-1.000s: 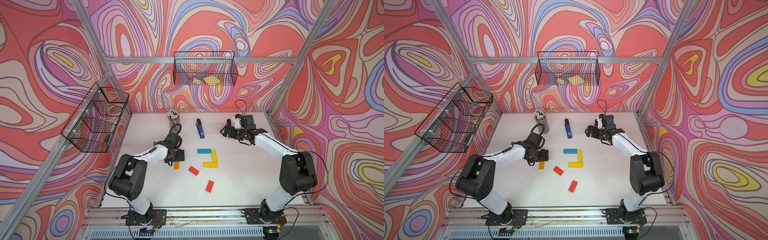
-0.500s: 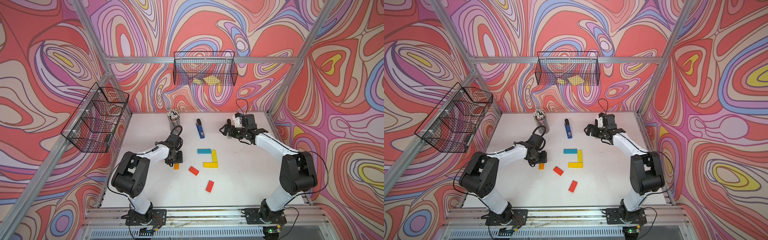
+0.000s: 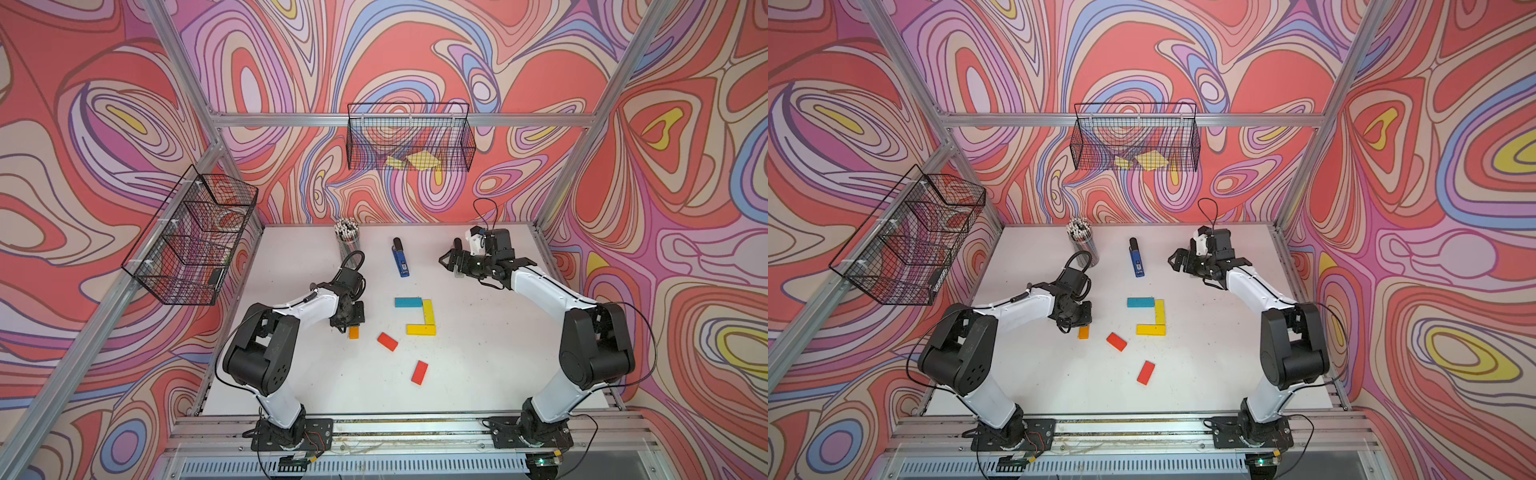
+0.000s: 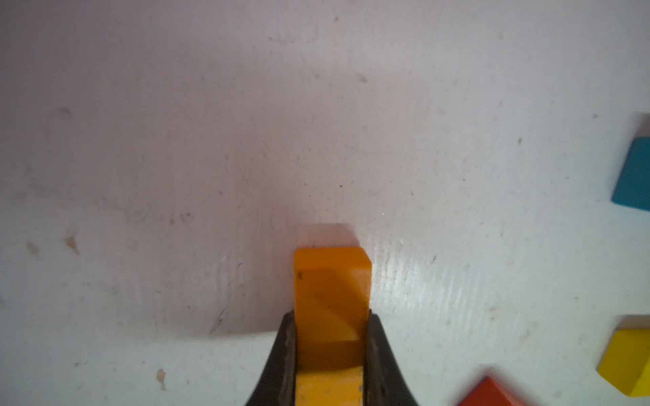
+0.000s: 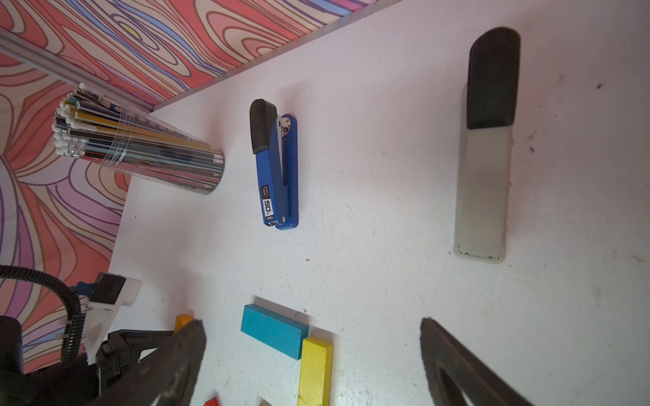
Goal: Assemble the letter p with building blocks
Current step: Pick up the building block from the center of the board, then assemble the building block at the center of the board.
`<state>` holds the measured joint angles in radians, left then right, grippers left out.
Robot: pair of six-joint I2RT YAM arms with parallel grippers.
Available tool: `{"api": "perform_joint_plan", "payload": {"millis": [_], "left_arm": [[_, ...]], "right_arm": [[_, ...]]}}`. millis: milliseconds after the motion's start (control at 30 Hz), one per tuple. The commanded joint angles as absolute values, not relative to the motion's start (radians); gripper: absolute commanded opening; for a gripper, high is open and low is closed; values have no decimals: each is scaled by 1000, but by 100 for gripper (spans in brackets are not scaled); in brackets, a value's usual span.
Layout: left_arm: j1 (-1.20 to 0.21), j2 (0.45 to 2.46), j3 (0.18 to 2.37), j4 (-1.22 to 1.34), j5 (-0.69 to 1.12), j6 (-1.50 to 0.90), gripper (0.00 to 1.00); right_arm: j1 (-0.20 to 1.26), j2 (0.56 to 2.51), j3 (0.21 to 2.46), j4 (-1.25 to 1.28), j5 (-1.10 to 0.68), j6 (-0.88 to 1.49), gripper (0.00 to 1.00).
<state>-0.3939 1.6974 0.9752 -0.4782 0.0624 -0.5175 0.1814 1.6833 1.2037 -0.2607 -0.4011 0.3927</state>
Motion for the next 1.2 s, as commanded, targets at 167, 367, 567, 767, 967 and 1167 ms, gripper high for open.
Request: {"api": "perform_joint_plan", "payload": {"millis": [167, 367, 567, 767, 967, 1167], "left_arm": [[-405, 1663, 1007, -516, 49, -553, 5], [-448, 1641, 1071, -520, 54, -566, 5], [-522, 1711, 1166, -525, 76, -582, 7], [-597, 1761, 1168, -462, 112, -669, 7], [-648, 1816, 1193, -426, 119, -712, 8], [-656, 1841, 1195, -397, 129, -738, 8]], "right_arm": [[164, 1700, 1192, -258, -397, 400, 98], [161, 1692, 1197, -279, -377, 390, 98], [156, 1687, 1195, -293, -373, 385, 98], [154, 1667, 1180, -302, -370, 379, 98], [154, 1663, 1175, -308, -377, 371, 98], [155, 1661, 1175, -309, -389, 370, 98]]}}
